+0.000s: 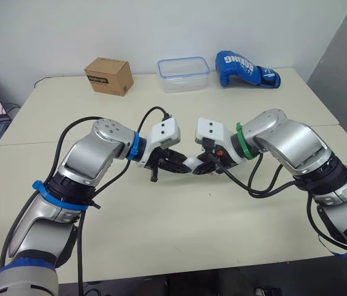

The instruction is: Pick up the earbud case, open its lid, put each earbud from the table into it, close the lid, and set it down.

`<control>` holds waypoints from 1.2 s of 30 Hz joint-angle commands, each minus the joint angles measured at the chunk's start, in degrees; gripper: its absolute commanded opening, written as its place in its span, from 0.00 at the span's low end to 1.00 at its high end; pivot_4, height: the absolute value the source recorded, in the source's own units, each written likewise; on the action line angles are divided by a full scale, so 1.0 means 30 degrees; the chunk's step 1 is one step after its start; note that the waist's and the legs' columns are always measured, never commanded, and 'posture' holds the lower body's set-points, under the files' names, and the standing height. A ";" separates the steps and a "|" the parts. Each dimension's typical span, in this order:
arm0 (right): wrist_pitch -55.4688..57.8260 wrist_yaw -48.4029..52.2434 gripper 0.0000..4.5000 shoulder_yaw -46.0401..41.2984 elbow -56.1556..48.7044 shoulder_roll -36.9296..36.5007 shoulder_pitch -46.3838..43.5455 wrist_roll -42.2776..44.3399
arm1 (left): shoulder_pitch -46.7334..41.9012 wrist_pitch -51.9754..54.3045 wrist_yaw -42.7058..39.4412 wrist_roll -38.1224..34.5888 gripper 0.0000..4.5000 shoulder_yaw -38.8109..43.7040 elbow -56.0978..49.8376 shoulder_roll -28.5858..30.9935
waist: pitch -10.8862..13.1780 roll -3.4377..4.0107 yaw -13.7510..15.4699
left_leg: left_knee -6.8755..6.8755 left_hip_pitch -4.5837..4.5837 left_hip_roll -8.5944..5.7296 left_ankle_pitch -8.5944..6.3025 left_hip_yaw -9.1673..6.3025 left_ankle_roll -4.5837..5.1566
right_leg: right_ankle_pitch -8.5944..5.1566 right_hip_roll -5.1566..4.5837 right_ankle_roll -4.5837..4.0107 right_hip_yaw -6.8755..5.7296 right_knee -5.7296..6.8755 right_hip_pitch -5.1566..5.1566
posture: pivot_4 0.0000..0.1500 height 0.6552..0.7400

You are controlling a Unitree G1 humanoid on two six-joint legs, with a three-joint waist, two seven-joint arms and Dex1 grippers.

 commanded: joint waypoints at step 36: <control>-0.1451 -0.1927 0.56 -0.8887 -0.1395 0.1613 0.5178 0.6005 | 0.8524 -0.4507 0.1991 -0.6367 0.17 0.8416 -0.2321 -0.1959 | -0.0005 -0.0001 0.0111 | 0.0007 0.0004 -0.0003 0.0000 0.0006 -0.0001 | 0.0006 -0.0019 -0.0010 0.0009 0.0006 0.0000 | 1.00 0.89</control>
